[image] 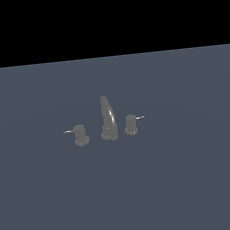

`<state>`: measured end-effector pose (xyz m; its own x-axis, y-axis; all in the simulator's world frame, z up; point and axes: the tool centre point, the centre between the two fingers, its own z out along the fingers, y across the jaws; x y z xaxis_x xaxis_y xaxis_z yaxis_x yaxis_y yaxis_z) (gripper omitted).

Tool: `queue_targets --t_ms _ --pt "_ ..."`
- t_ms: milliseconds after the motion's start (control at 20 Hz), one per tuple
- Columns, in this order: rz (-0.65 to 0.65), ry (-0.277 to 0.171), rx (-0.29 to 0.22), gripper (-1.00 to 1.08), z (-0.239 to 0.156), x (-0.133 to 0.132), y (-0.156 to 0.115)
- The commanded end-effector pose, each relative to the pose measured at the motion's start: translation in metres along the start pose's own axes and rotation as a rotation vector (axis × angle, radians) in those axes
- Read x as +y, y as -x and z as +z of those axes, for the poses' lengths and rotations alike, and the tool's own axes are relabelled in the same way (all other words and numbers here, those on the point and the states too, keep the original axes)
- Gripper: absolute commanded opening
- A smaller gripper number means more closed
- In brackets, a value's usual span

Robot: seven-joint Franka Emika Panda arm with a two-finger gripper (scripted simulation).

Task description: Turn on the faucet by rotating a designated handle.

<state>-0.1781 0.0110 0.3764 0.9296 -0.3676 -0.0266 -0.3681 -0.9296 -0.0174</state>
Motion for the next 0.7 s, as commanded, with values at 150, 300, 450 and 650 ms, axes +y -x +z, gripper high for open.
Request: queue_targets --t_ms 150,300,450,650 --pt "0.131 -0.002 0.004 -1.0 0.041 -0.016 -0.03" --pt "0.198 -0.002 0.006 -1.0 0.062 -0.022 -0.047" --pt "0.262 -0.003 0.008 -1.0 0.082 -0.027 -0.064" --pt "0.346 -0.003 0.01 -1.0 0.108 -0.032 -0.086"
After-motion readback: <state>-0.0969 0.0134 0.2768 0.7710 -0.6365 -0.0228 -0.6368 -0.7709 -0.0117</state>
